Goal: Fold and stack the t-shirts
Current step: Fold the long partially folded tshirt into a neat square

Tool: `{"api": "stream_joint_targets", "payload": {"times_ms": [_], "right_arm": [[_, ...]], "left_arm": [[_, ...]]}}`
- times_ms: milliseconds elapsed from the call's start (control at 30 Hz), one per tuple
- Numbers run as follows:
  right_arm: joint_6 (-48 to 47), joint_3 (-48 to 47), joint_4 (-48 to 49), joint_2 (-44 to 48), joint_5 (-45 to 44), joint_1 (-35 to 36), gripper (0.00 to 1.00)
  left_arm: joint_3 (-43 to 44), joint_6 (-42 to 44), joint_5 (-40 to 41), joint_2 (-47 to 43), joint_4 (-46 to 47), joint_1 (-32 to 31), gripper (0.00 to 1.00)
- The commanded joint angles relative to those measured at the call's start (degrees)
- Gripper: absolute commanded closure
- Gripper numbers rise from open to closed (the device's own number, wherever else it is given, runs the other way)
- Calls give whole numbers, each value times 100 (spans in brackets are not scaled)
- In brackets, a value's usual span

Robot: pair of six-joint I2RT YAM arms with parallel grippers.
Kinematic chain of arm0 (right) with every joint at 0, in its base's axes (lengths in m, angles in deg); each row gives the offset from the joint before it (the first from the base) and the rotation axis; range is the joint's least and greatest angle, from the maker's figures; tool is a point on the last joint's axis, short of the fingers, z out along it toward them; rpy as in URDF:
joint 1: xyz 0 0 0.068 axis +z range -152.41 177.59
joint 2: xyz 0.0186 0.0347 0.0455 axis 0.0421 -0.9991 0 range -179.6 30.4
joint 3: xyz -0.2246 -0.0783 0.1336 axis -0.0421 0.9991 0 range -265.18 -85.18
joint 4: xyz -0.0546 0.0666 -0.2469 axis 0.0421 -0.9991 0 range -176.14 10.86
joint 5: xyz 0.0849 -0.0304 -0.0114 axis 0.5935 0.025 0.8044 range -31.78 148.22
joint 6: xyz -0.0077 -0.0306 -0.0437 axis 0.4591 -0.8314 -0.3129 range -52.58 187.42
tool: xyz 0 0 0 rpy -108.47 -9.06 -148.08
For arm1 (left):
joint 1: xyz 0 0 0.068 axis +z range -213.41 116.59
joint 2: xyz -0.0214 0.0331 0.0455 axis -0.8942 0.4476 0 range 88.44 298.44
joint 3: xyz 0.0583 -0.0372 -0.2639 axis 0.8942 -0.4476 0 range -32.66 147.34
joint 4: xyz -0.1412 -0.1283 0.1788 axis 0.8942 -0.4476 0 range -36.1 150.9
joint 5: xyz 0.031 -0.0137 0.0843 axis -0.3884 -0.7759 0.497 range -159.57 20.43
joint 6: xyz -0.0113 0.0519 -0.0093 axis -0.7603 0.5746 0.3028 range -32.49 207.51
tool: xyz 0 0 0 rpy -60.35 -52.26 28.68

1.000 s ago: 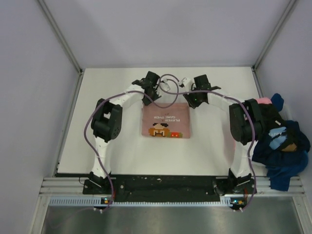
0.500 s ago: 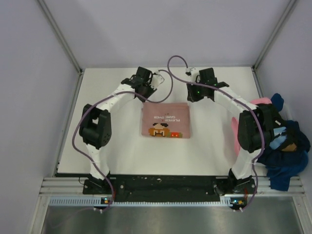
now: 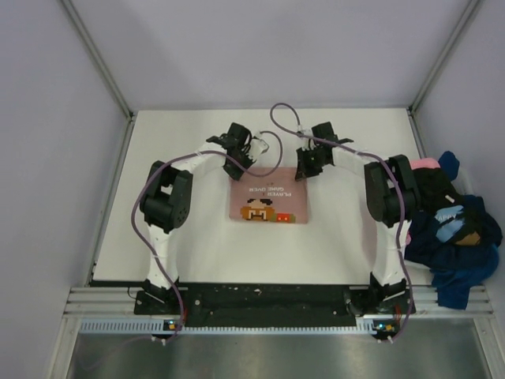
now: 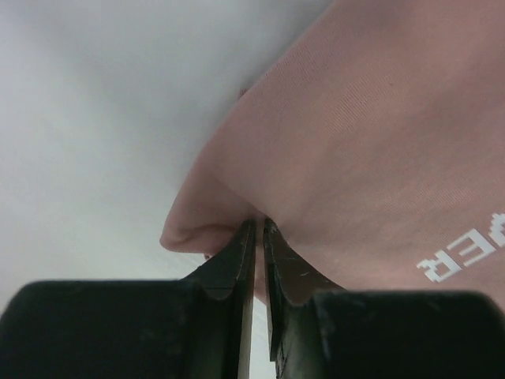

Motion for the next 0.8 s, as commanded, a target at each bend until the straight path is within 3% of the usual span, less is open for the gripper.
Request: {"api": "stream_joint_targets", "payload": {"times_ms": [0,167,300,467,567,767], "right_arm": [[571,-414,235,-116,-467,-151,100],[1020,-203,429,-221,-740,-327,100],[960,-168,315,-20,-1004,-398,100],[643,-45,-107,963,-1180,-363,99],[450,551,-117,1877,-1487,-109,98],[958,2106,444,2793,-347,339,99]], "left_arm": [[199,-48,286,217,224,139,87],[190,-65,716,323,374,175,87],[-99,39,937,-325,716,175,84],[-468,137,402,-1371,278,122,82],[-1398,303,51,-2013,313,-97,82],[-2507,418,-548,-2419,426,-677,83]]}}
